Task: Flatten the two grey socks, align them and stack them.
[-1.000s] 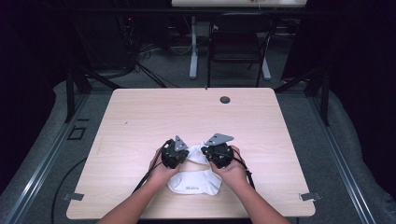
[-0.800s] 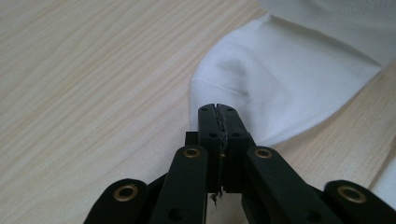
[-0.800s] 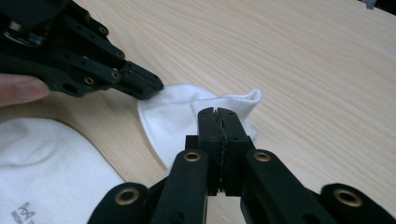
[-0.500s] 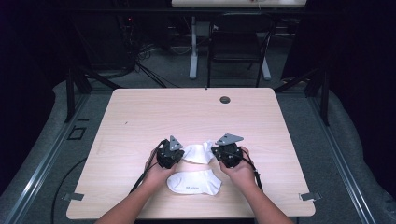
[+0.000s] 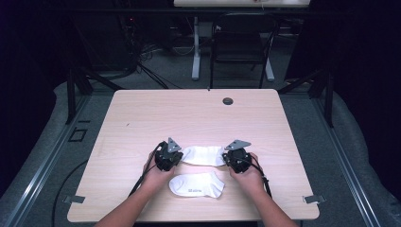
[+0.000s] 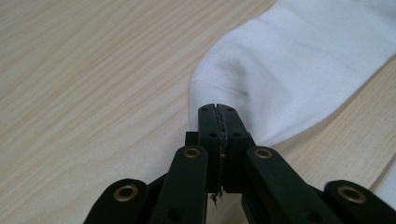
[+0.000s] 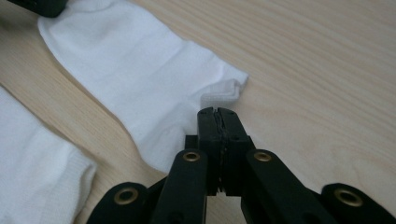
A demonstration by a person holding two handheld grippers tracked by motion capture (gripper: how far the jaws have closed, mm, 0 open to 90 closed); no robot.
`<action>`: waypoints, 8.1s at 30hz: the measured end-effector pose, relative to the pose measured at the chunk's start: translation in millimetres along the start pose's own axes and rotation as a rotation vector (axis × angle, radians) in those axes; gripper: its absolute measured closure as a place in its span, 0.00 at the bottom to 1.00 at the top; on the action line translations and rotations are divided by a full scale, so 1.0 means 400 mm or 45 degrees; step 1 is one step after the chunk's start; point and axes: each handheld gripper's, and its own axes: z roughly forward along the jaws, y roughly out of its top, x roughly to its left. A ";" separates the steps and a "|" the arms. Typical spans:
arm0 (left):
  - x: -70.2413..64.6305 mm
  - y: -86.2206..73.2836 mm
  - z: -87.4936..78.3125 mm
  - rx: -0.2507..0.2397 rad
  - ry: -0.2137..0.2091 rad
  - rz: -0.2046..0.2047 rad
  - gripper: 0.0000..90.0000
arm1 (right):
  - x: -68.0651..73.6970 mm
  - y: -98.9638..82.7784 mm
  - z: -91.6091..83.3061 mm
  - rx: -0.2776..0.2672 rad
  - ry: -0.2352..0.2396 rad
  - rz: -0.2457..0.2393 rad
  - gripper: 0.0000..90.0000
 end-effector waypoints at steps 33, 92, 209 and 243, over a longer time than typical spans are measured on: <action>0.011 -0.018 -0.011 -0.016 -0.002 -0.007 0.99 | 0.008 -0.001 0.042 -0.002 0.031 0.042 0.83; 0.034 -0.012 -0.011 0.003 -0.029 -0.070 0.73 | -0.026 -0.008 0.049 -0.033 0.009 0.169 0.67; -0.087 -0.118 -0.197 -0.064 -0.235 -0.075 0.97 | 0.134 -0.080 -0.146 -0.052 0.234 0.062 0.96; -0.082 -0.118 -0.197 -0.101 -0.229 -0.067 0.87 | 0.123 -0.091 -0.131 -0.073 0.188 0.056 0.75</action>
